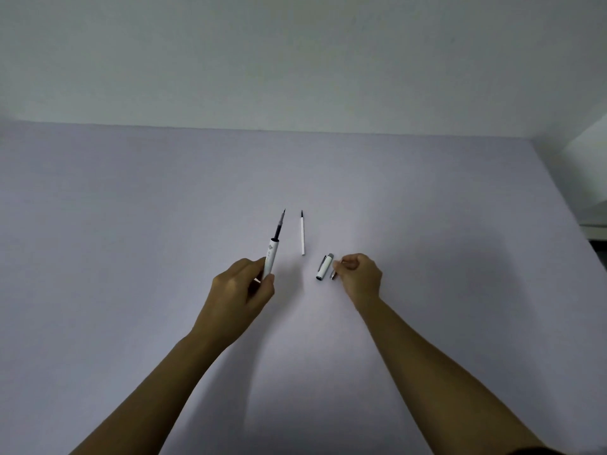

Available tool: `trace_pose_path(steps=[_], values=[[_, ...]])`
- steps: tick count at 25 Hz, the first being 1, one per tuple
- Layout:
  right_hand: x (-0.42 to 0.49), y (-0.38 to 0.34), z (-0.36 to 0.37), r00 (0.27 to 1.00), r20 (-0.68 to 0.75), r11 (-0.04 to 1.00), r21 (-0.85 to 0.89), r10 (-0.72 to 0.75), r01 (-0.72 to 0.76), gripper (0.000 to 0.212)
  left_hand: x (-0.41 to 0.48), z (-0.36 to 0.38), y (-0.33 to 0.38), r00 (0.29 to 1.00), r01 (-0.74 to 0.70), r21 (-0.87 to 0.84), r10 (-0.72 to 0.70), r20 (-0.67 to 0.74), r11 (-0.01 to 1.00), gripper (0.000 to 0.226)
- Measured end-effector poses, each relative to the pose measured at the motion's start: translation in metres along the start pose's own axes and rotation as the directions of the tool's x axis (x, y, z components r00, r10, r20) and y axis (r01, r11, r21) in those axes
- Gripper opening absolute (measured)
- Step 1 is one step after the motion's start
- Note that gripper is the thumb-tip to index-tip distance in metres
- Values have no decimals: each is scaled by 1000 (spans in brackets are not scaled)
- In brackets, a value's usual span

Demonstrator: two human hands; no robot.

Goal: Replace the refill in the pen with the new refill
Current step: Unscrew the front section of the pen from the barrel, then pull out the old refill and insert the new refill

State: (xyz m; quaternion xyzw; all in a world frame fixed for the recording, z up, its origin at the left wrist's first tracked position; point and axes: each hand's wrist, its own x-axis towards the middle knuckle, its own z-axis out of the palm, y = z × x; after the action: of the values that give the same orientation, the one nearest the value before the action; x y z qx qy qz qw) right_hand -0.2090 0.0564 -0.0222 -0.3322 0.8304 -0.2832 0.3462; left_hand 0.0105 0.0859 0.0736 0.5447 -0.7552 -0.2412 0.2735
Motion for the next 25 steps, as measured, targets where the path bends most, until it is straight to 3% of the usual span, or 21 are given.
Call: trace_pose_path(steps=[12,15,16,18,20,22,25], values=[[-3,3,2,998,-54,997,75,-26,30,26,-10,-4,-3,999,-52,-15,53,10,999,12],[-20,-17,-6,961,-209,967,139,-181,212,17,-12,-5,-2,998,-59,-15,59,10,998,11],[-27,-28,-9,952,-183,937,206,-246,282,14,-12,-5,-1,998,-60,-16,61,8,998,11],[-44,-52,-15,923,19,865,356,-384,353,13,-11,-6,2,998,-62,-14,62,-2,998,11],[-61,-72,-20,840,216,832,393,-498,392,18,-9,-6,4,998,-65,-2,65,1,998,12],[-70,-87,-24,803,271,817,413,-532,402,18,-8,-7,7,996,-88,27,87,16,996,12],[-75,-101,-27,804,283,790,515,-523,332,12,-9,-10,6,993,-114,53,112,33,992,11]])
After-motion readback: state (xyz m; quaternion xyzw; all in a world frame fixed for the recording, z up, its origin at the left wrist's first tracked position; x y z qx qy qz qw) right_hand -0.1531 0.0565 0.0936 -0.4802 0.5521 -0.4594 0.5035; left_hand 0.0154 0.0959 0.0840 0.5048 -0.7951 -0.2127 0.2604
